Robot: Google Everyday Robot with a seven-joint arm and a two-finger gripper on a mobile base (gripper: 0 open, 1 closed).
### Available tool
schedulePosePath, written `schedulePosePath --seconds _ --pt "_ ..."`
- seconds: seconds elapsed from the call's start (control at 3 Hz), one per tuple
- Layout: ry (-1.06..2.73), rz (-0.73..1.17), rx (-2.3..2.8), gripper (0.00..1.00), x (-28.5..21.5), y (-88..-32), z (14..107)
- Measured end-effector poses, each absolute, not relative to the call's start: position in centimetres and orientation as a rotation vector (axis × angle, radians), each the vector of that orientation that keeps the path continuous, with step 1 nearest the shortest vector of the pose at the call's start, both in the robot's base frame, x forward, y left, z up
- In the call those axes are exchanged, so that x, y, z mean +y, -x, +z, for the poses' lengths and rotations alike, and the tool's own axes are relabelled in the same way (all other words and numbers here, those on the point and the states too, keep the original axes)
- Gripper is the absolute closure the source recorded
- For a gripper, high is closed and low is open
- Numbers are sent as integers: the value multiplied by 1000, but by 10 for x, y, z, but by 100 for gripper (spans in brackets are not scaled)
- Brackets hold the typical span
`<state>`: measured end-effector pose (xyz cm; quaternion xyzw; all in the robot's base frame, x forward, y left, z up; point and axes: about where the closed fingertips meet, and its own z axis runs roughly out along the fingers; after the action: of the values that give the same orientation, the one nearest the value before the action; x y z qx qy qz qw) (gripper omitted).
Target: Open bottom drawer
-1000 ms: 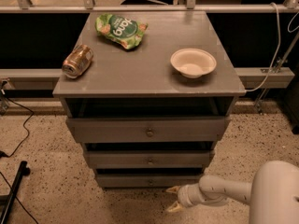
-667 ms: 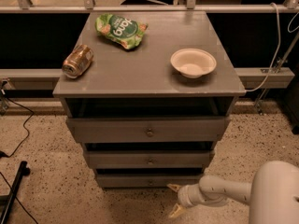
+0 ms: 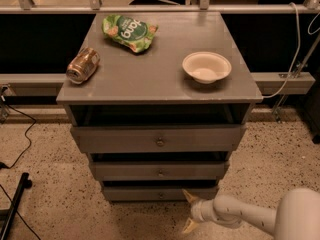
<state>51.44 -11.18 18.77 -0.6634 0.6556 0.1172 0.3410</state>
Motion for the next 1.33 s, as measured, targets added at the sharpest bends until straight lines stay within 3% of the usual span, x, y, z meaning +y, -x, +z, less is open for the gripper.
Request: schedulePosePath --seconds 1.33 --pt "1735 105 1682 3 -136 -579 177"
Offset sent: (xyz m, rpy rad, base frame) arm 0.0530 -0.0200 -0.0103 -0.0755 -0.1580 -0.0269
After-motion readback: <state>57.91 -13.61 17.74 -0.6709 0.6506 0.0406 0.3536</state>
